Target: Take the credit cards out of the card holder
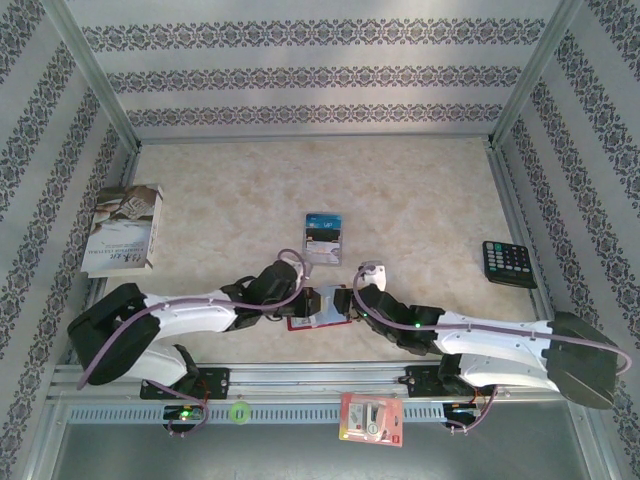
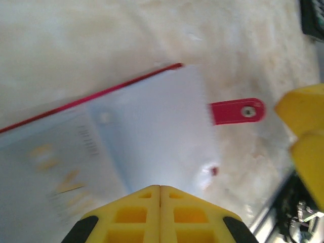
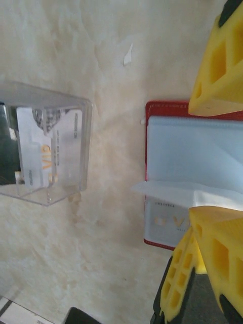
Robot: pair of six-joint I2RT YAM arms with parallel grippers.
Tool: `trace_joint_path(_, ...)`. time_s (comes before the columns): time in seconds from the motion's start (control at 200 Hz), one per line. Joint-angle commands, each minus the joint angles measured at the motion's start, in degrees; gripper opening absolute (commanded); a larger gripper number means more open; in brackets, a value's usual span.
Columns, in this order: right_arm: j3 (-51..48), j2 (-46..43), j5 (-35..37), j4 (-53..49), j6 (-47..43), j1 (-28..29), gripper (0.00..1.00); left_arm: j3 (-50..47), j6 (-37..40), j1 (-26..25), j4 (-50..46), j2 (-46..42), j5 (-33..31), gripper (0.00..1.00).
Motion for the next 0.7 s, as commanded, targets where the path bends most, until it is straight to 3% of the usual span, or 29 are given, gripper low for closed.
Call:
trace_joint_path(0.0,-0.95,-3.75,3.90,-3.74,1.32,0.47,0.50,4.45,1.87,-2.89,-1.96,5.69,3.77,0.11)
trace_joint_path(0.155,-4.02,-8.54,4.42,-6.08,1.64,0.04,0.50,9.54,2.67,-4.50,-2.42,13.06,8.77,0.12)
trace_joint_path(0.3,-4.47,-10.40,3.10,-7.00,1.53,-1.04,0.50,8.38,2.13,-4.47,1.86,9.84,10.51,0.22)
trace_joint_path(0.38,-4.17,-9.99,1.35,-6.52,1.02,-1.82,0.49,5.64,1.52,-4.35,3.20,4.04,7.31,0.27)
trace_joint_path(0.43,-3.57,-9.04,-1.10,-5.63,-0.33,-2.64,0.43,3.86,1.62,-3.96,2.33,-0.10,4.36,0.28)
trace_joint_path(0.56,1.25,-3.90,-10.26,-2.76,-6.38,-4.27,0.23,-0.23,3.19,-0.96,-8.29,-12.54,-5.84,0.28)
trace_joint_path(0.695,6.83,4.70,-18.69,-1.65,-9.39,-4.49,0.19,-4.96,4.52,3.72,-15.59,-19.93,-9.61,0.29)
